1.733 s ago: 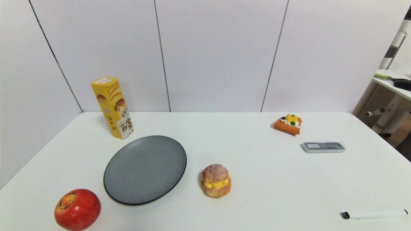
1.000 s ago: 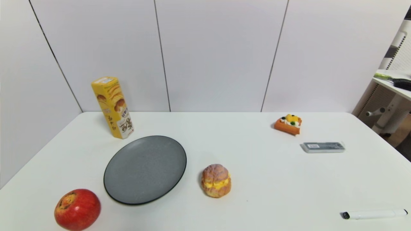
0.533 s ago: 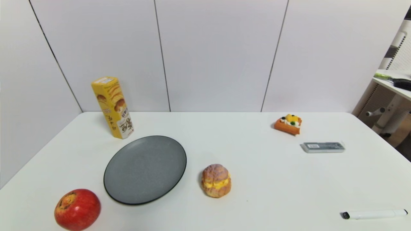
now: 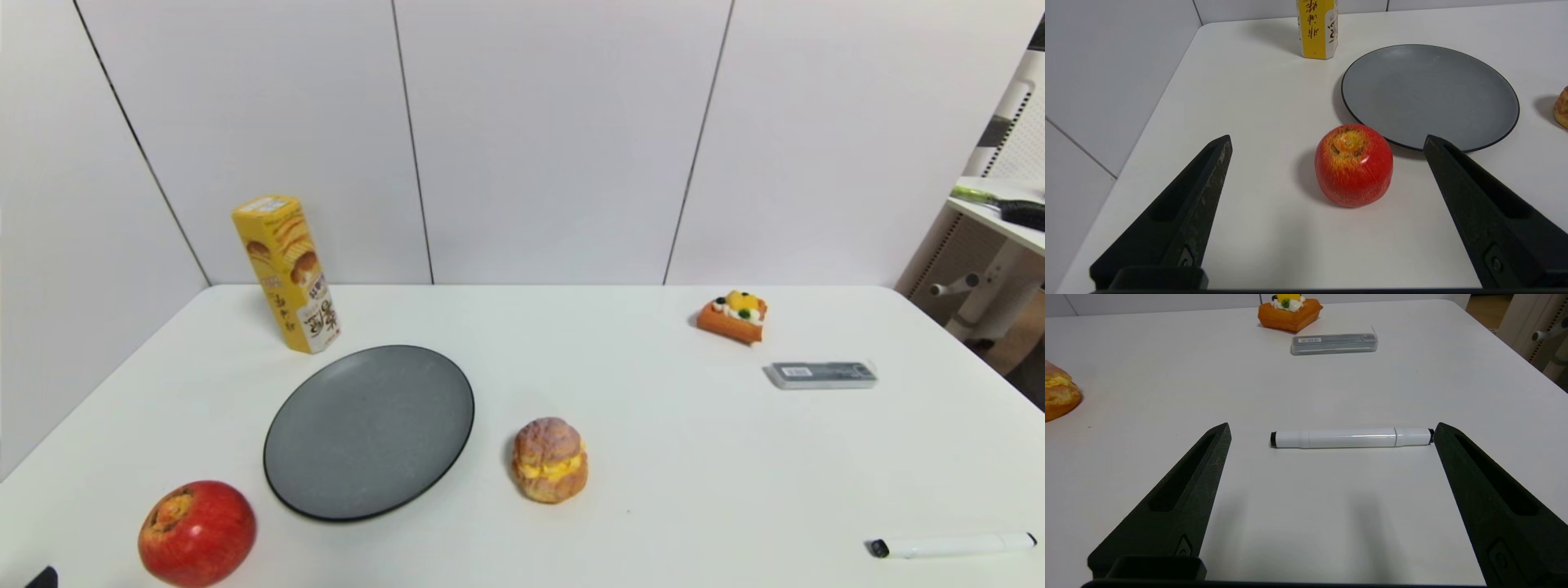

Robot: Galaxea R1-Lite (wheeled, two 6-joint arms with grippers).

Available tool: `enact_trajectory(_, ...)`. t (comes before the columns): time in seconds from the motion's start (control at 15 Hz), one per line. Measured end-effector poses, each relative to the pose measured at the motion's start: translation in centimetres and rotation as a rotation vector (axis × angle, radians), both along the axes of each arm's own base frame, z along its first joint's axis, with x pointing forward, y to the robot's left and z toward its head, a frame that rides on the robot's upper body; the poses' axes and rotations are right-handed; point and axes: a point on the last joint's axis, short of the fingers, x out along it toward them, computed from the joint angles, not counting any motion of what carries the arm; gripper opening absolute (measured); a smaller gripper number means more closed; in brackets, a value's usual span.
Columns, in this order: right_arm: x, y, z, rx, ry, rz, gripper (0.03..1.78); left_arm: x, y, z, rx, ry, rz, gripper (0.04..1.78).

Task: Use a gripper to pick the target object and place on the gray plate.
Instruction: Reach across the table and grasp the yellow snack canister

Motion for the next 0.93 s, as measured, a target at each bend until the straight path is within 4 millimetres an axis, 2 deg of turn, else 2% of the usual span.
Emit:
enact_trajectory(0.2, 0.0, 0.0, 0.0, 0.0, 0.0, 0.0, 1.71, 3.0, 0.0, 4.8, 0.044, 0.092, -0.017, 1.69)
enact_trajectory(0.4, 0.0, 0.0, 0.0, 0.0, 0.0, -0.001, 1.71, 7.3, -0.2, 8.7, 0.067, 0.159, -0.04, 1.69)
enact_trajectory(0.53, 0.0, 0.0, 0.0, 0.0, 0.0, 0.0, 1.71, 10.3, -0.4, 10.6, 0.098, 0.186, -0.055, 1.69)
enact_trajectory(0.73, 0.0, 0.0, 0.0, 0.0, 0.0, -0.001, 1.71, 15.4, -0.7, 11.8, 0.118, 0.237, -0.067, 1.69)
enact_trajectory(0.93, 0.0, 0.0, 0.0, 0.0, 0.0, -0.001, 1.71, 21.0, -1.0, 11.0, 0.118, 0.248, -0.068, 1.69)
